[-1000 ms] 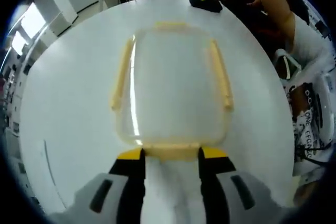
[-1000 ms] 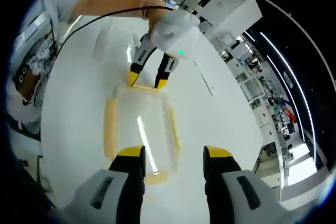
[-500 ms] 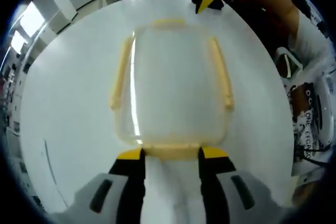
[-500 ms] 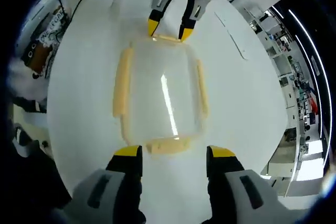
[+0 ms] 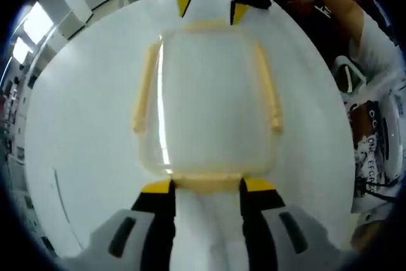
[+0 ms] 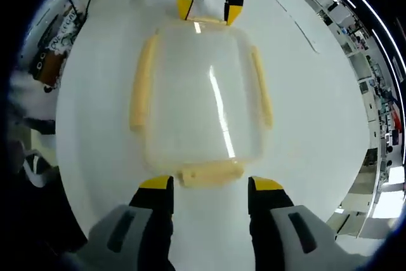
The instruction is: Snap each plastic latch of the storage box into its locked position after aligning the lid with the box until every specified latch is closed and the lid sits flush.
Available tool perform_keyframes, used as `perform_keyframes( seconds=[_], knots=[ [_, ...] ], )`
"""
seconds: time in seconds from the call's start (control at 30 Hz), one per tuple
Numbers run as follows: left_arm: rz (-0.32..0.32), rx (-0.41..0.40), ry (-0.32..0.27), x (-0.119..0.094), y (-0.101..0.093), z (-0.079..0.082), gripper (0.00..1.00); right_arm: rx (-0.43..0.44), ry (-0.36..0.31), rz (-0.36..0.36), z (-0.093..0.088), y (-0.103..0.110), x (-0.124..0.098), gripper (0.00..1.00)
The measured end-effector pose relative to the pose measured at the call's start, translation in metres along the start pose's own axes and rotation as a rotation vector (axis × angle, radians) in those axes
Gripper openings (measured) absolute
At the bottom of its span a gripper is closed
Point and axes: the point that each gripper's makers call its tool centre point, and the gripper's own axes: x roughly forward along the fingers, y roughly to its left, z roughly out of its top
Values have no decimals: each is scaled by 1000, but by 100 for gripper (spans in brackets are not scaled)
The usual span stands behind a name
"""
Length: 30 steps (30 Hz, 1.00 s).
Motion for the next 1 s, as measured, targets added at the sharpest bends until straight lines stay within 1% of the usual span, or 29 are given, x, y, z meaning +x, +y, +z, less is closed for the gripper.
perform_keyframes(
  seconds=[0.13, 0.17, 0.23, 0.33, 0.43, 0.6, 0.7, 0.73, 1.0],
  knots=[
    [0, 2, 6, 0, 0, 0, 40, 6, -9, 6, 2, -1, 1, 45],
    [1, 2, 9, 0, 0, 0, 40, -2, -16, 22, 1, -1, 2, 44],
    [0, 3, 8, 0, 0, 0, 40, 8, -27, 58, 1, -1, 4, 44],
    [1, 2, 7, 0, 0, 0, 39, 15, -33, 76, 0, -4, 5, 46],
    [2, 2, 11, 1, 0, 1, 39, 13, -42, 103, 0, -2, 6, 43],
    [3, 5, 15, 1, 0, 1, 39, 5, -48, 123, 1, -3, 7, 44],
    [1, 16, 11, 1, 0, 2, 39, -1, -47, 145, 1, -3, 7, 43],
    [-1, 21, 7, 1, 0, 2, 39, -6, -46, 163, 2, -1, 7, 43],
    [-3, 26, 0, 0, 0, 2, 40, 17, -67, 223, 2, 1, 8, 41]
  ],
)
